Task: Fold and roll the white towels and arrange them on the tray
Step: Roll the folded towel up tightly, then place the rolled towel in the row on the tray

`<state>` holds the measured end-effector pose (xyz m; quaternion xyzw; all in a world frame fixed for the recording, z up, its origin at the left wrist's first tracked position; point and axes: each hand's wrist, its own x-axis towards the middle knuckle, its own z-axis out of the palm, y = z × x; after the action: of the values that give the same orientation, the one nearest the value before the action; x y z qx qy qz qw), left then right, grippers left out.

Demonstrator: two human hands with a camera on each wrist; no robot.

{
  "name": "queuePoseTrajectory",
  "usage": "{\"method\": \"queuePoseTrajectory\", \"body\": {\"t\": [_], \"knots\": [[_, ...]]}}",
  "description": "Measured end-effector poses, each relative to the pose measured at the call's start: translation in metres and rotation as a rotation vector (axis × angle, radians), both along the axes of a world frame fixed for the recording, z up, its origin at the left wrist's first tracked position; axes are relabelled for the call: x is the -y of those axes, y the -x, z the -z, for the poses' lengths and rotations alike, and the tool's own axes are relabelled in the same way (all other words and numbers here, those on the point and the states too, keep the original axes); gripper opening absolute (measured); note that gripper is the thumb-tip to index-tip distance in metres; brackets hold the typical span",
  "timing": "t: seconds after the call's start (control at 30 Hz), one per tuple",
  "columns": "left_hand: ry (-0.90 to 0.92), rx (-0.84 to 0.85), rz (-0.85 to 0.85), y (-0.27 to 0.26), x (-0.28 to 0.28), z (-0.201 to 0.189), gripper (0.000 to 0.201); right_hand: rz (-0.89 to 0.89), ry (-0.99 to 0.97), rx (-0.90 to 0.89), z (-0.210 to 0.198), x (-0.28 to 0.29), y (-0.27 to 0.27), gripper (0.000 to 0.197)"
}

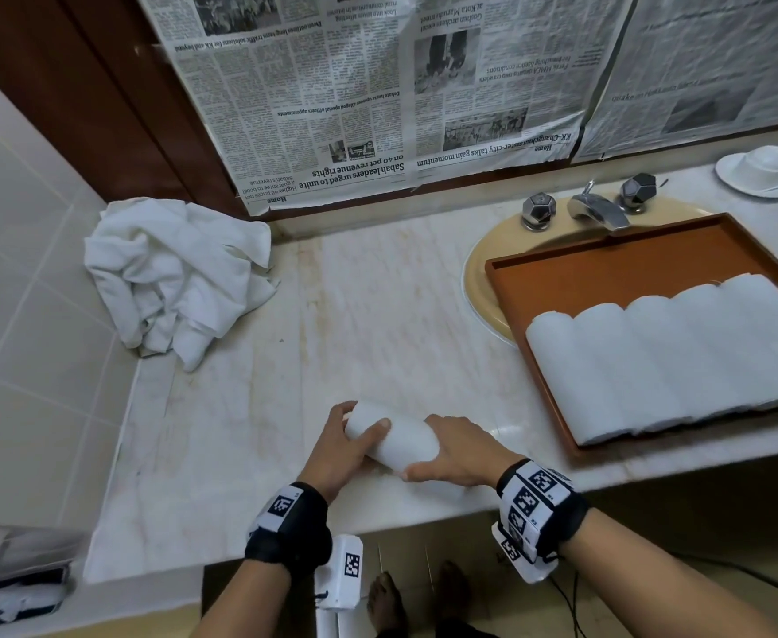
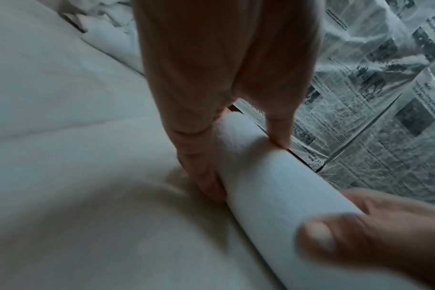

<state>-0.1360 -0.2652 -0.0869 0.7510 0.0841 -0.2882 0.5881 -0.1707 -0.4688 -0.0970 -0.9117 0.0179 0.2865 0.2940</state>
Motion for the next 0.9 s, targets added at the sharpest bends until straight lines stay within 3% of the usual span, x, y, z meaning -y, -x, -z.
{"method": "queuePoseTrajectory", "body": {"t": [0.23, 0.5, 0.73, 0.9], "knots": [[0.08, -0.097, 0.312, 0.008, -0.007, -0.013, 0.05, -0.083, -0.074, -0.079, -0.02, 0.021, 0.026, 0.06], [0.071, -0.015, 0.528, 0.009, 0.005, -0.021, 0.05, -0.091, 0.007, -0.063, -0.047, 0.033, 0.052, 0.058], [0.17, 0.087, 0.631, 0.008, 0.033, -0.044, 0.048, 0.033, 0.037, -0.079, -0.083, 0.051, 0.08, 0.064], [0.214, 0.128, 0.778, 0.002, 0.075, -0.069, 0.047, 0.232, -0.01, -0.018, -0.105, 0.085, 0.105, 0.066]]}}
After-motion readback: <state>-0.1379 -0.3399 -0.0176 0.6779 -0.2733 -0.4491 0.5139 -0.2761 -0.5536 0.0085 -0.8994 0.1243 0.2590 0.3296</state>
